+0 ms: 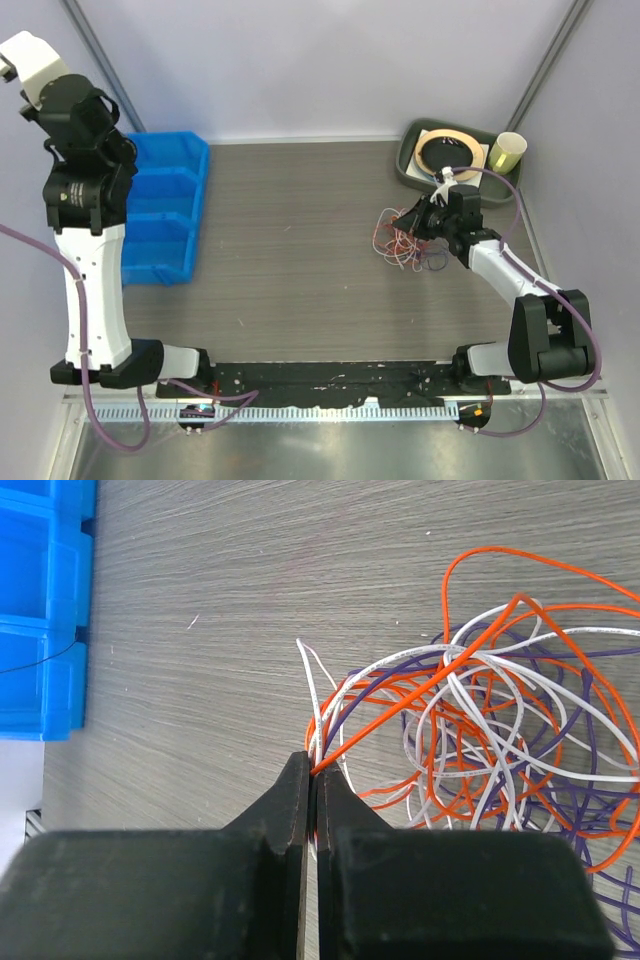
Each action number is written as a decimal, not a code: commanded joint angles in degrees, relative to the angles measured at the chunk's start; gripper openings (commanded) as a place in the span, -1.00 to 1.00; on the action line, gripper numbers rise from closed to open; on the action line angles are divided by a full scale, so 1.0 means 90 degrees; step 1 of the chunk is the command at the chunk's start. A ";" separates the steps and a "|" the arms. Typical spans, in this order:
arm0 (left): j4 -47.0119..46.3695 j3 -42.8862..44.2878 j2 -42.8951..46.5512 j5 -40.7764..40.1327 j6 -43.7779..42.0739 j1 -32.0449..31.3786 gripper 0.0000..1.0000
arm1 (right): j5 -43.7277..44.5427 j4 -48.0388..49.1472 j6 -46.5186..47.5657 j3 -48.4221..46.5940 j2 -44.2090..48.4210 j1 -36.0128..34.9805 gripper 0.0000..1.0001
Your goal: Untangle the cables
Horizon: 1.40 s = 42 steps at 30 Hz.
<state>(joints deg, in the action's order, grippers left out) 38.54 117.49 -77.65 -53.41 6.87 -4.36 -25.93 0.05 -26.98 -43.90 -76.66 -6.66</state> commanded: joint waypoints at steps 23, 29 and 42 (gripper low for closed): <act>-0.0152 -0.0554 0.0620 0.6585 -0.0296 0.0026 -0.99 | 0.0362 0.0062 0.0234 -0.0064 0.0305 -0.0052 -0.98; -0.0483 -0.0896 0.0425 0.8129 0.0222 0.0016 -0.99 | 0.0362 0.0062 0.0293 -0.0103 0.0276 -0.0052 -0.98; -0.0805 -0.1472 -0.0834 0.7575 0.0338 -0.2015 -0.99 | 0.0567 0.0033 0.0352 -0.0064 0.0354 -0.0052 -0.98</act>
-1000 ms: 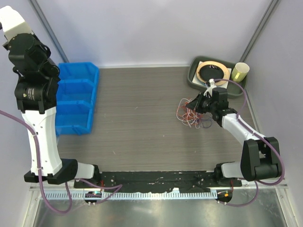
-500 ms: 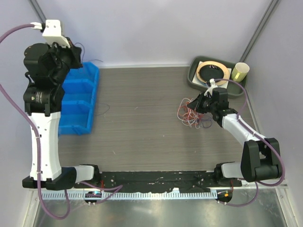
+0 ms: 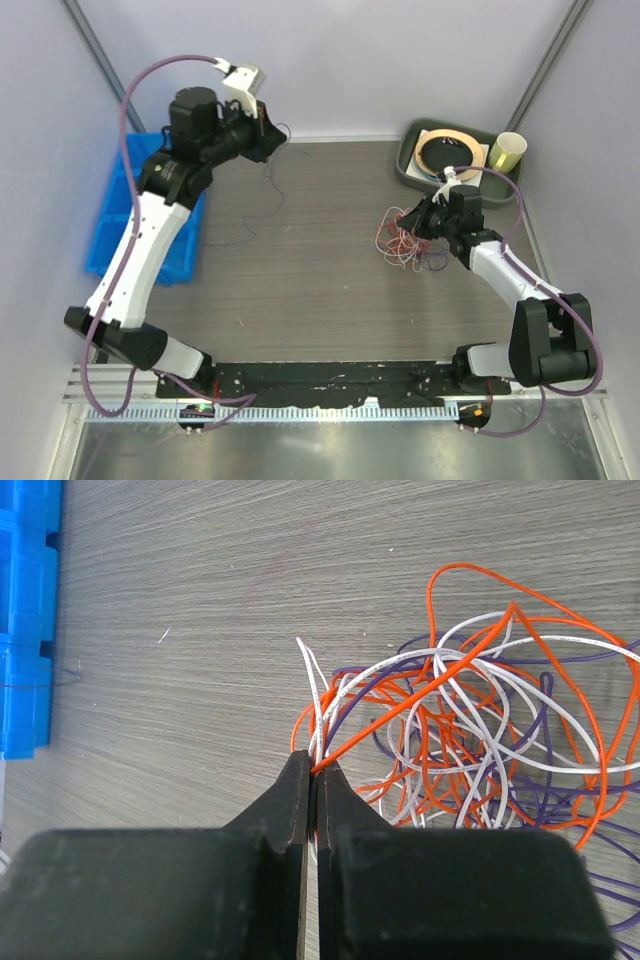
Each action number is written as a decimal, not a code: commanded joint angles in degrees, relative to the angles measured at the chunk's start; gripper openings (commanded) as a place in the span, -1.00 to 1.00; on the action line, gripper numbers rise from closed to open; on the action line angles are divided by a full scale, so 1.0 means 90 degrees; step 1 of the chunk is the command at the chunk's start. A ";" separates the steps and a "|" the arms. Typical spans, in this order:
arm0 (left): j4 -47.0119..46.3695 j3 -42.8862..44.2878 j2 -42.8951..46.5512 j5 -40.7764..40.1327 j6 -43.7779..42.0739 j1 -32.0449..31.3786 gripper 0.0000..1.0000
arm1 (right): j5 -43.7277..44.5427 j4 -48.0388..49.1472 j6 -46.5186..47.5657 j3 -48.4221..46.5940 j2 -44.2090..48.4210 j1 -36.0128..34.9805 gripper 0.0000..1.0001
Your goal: Untangle the cables
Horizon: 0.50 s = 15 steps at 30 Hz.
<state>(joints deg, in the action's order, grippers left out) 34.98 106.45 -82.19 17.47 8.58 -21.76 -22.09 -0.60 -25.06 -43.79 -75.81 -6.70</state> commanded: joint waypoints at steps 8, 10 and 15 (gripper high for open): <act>-0.0624 -0.0217 -0.0584 -0.0388 0.0267 -0.0404 -0.99 | 0.0052 0.0135 0.0167 -0.0095 0.0220 -0.0047 -0.98; -0.0654 -0.0168 -0.0613 -0.0467 0.0316 -0.0473 -1.00 | -0.0045 0.0145 0.0206 -0.0095 0.0249 -0.0037 -0.88; -0.0664 -0.0070 -0.0507 -0.0963 0.0482 -0.0590 -0.99 | 0.0926 -0.0877 0.0673 -0.0514 0.0357 -0.0358 0.04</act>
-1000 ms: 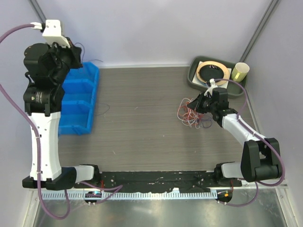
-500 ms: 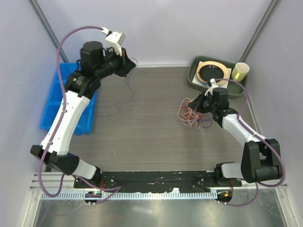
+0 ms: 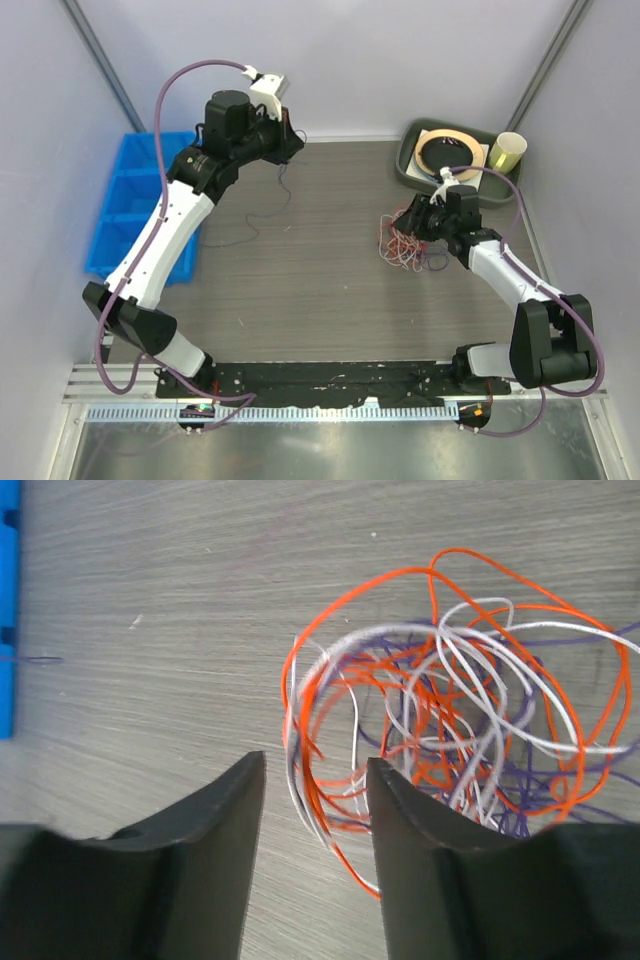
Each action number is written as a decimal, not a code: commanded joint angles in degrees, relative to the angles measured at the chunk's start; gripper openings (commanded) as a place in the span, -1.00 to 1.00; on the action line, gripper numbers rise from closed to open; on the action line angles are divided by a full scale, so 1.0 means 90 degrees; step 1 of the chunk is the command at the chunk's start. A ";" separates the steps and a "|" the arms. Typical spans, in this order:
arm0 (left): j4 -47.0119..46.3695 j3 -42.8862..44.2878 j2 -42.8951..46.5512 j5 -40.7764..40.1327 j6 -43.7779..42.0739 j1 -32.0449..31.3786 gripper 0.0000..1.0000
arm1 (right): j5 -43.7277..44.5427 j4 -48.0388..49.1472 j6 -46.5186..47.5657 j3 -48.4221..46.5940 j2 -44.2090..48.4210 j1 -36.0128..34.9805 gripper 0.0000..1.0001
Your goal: Untangle the cables
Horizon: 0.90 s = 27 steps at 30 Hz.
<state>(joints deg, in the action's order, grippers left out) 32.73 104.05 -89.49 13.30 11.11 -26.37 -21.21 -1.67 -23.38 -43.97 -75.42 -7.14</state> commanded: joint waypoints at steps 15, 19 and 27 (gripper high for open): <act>-0.0248 -0.2408 0.1574 -0.4271 0.1479 -0.0078 -1.00 | 0.0234 -0.0922 0.1690 -0.1112 0.1086 -0.2000 0.48; -0.0160 -0.2479 0.1847 -0.4261 0.1733 -0.0078 -0.99 | -0.1361 0.1439 0.1133 -0.0993 0.0101 -0.2477 0.50; -0.0014 -0.2723 0.2014 -0.4271 0.2065 -0.0078 -0.99 | -0.1296 0.3456 0.0900 -0.2027 -0.2477 -0.3767 0.49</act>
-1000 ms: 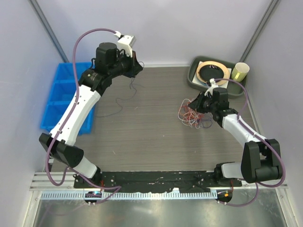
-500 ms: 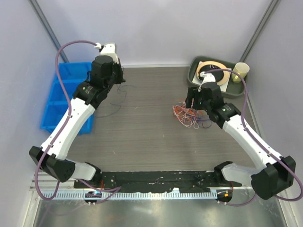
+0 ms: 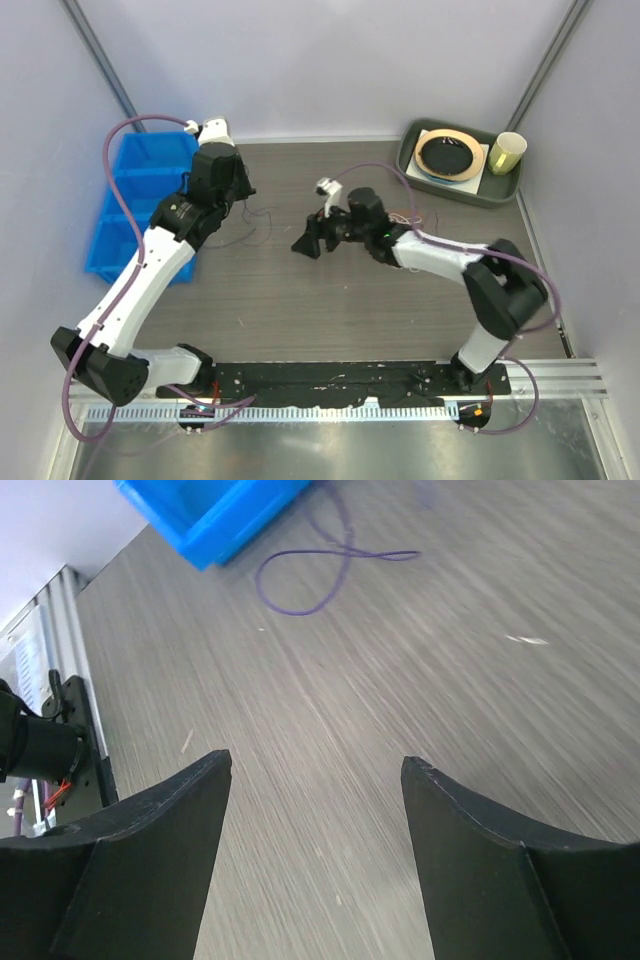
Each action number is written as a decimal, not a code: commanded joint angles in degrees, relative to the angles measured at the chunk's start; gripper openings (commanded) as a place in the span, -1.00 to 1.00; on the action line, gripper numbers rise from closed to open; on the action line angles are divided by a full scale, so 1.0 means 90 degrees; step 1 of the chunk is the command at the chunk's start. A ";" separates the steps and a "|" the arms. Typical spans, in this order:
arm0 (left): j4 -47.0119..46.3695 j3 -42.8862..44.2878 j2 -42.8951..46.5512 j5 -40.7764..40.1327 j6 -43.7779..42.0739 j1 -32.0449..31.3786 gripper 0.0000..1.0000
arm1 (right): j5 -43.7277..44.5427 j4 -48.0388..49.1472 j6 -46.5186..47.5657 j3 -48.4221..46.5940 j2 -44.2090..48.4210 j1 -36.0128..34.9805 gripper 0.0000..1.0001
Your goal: Untangle the cables
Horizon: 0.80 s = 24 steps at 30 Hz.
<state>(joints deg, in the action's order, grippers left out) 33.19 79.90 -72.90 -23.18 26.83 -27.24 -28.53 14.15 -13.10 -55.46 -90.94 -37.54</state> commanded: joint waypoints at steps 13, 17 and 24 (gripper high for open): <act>0.0170 -0.0206 0.0425 -0.0198 0.0681 0.0019 -0.99 | 0.0066 0.3536 -0.2343 -0.3328 -0.3909 -0.0711 0.35; 0.0257 -0.0206 0.0405 -0.0256 0.0681 0.0019 -1.00 | -0.0130 0.3554 -0.2577 -0.3506 -0.4037 -0.0761 -0.69; -0.0121 -0.0927 0.0600 0.0113 0.0593 0.0029 -0.22 | 0.0874 0.2795 -0.1495 -0.1750 -0.2008 -0.0624 -0.98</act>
<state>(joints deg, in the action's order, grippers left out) 35.35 75.99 -70.04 -24.80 32.38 -27.24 -25.78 40.05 -32.16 -76.34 -122.34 -44.10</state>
